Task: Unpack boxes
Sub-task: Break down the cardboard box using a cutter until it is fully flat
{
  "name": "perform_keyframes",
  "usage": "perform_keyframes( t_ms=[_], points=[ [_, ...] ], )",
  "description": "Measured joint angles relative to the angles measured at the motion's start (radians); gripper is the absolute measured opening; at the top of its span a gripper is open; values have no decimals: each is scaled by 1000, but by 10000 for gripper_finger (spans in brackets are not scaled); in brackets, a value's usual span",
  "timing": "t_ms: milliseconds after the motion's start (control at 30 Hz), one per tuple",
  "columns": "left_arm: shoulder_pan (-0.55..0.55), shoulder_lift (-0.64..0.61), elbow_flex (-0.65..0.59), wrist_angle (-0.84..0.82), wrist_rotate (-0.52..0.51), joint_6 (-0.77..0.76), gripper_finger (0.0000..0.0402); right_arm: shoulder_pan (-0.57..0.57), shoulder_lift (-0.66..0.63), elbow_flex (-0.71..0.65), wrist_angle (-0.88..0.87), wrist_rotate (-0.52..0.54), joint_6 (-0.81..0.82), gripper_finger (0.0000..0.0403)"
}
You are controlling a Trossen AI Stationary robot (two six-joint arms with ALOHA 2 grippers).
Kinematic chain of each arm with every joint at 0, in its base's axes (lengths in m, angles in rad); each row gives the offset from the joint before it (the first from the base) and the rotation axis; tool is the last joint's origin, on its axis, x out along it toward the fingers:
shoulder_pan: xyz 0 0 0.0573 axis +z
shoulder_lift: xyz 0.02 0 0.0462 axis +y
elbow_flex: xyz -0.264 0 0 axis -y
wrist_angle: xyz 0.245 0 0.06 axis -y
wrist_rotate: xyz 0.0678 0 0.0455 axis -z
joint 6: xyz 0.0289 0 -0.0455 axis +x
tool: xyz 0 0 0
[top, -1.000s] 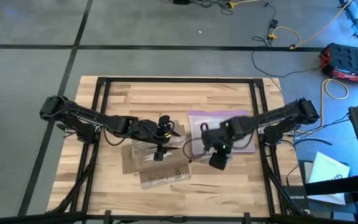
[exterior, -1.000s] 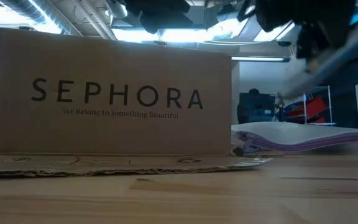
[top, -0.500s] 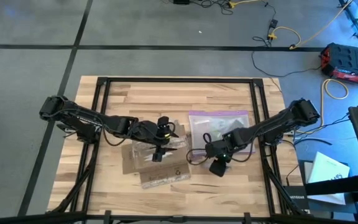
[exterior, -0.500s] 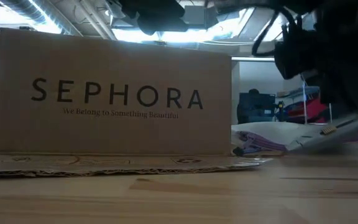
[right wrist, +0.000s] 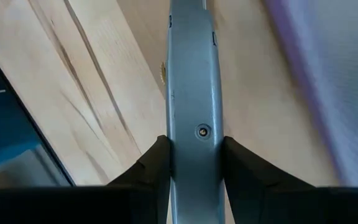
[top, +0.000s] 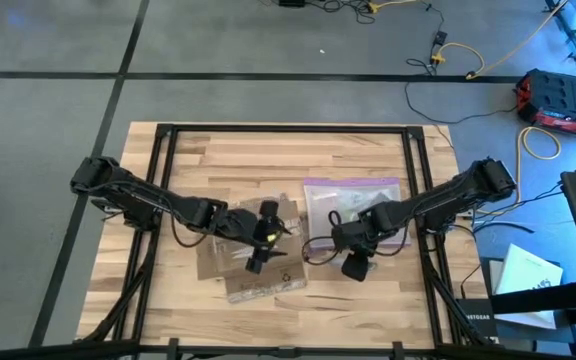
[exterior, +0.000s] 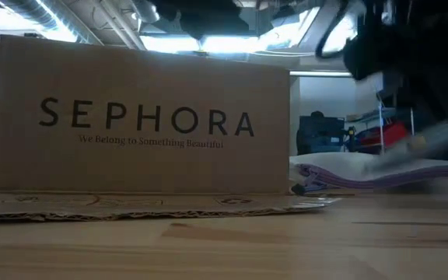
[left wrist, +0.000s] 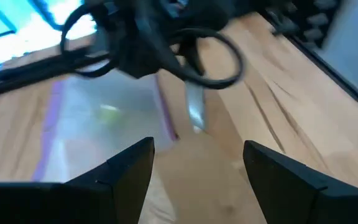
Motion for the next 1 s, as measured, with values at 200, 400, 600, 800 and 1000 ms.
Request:
perform_keyframes(
  t_ms=[200, 400, 600, 800, 1000],
  points=[
    [-6, -13, 3, 187, -138, -82, 236, 0, -127, 143, -156, 83, -7, 97],
    [-57, 7, 8, 242, -344, 202, 236, -14, -242, 287, -171, 125, -15, 97],
    [-76, 23, 24, 413, -354, 366, 236, -49, -242, 400, -184, 171, -88, 97],
    [-80, 120, 138, 407, -346, 452, 236, -95, -208, 442, -179, 166, -168, 97],
    [-78, 189, 221, 381, -346, 524, 236, -118, -190, 441, -189, 126, -213, 97]
  ],
)
